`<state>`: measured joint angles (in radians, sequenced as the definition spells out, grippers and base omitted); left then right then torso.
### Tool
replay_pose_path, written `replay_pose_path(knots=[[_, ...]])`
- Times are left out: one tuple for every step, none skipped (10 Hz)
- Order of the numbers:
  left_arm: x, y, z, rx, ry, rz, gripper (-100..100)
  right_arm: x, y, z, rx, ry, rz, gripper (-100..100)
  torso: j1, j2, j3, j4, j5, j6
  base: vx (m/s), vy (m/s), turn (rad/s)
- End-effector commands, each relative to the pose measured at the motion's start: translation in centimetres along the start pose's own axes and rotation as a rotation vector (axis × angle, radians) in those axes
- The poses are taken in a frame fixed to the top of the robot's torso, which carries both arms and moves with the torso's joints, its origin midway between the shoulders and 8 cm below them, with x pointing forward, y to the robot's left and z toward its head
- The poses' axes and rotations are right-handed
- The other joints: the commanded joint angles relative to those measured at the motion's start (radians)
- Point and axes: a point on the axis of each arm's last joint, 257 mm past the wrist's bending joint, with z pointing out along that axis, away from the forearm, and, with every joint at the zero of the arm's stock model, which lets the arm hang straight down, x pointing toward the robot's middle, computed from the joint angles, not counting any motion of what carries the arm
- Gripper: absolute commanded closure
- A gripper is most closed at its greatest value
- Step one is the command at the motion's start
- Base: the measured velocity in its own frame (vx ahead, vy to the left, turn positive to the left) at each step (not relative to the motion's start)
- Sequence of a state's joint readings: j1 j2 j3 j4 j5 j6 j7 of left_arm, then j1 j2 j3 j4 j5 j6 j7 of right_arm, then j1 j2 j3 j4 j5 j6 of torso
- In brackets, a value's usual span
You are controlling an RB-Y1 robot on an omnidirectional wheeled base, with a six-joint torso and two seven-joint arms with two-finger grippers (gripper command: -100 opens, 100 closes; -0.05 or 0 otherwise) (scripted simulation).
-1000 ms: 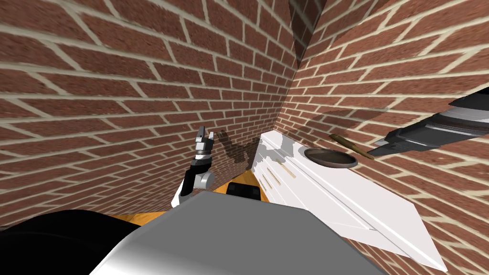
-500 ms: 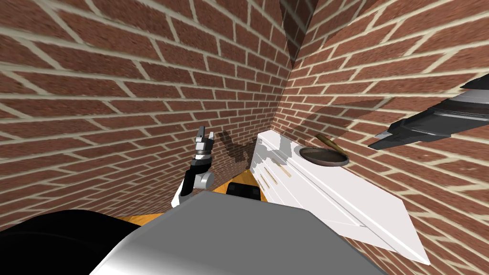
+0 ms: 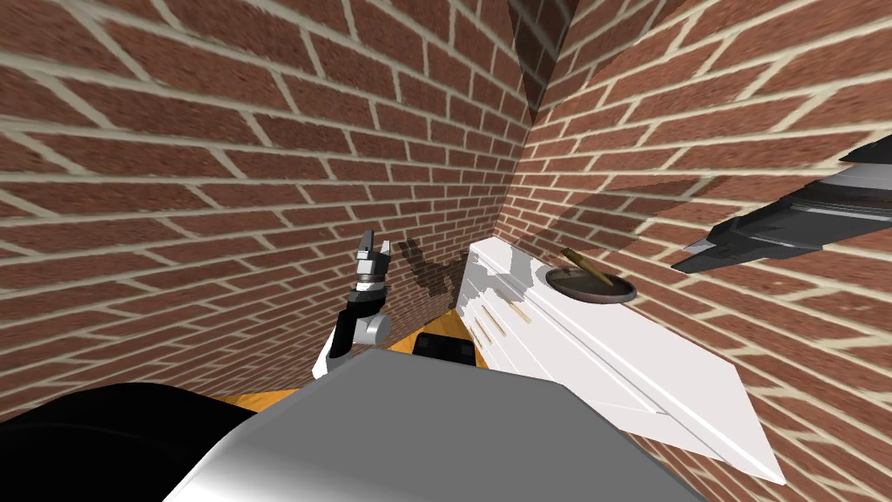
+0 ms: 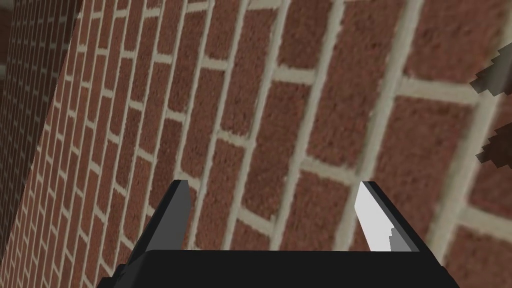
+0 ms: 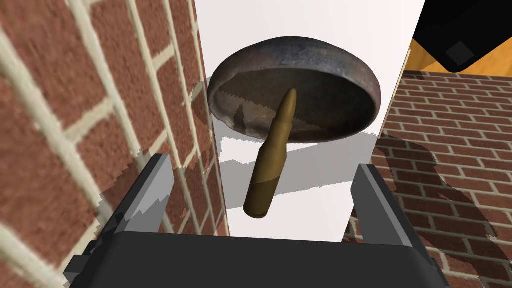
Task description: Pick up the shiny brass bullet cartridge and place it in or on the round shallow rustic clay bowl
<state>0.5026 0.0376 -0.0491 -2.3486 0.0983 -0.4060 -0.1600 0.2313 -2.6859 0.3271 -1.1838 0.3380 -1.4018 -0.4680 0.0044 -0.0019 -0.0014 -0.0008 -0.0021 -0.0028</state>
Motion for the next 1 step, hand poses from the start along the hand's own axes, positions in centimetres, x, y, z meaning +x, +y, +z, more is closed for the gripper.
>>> replay_pose_path(knots=[[0.00, 0.00, 0.00, 0.000, 0.000, 0.000, 0, 0.00, 0.00, 0.00, 0.000, 0.000, 0.000, 0, 0.000, 0.000, 0.000, 0.000, 0.000, 0.000, 0.000, 0.000, 0.000]])
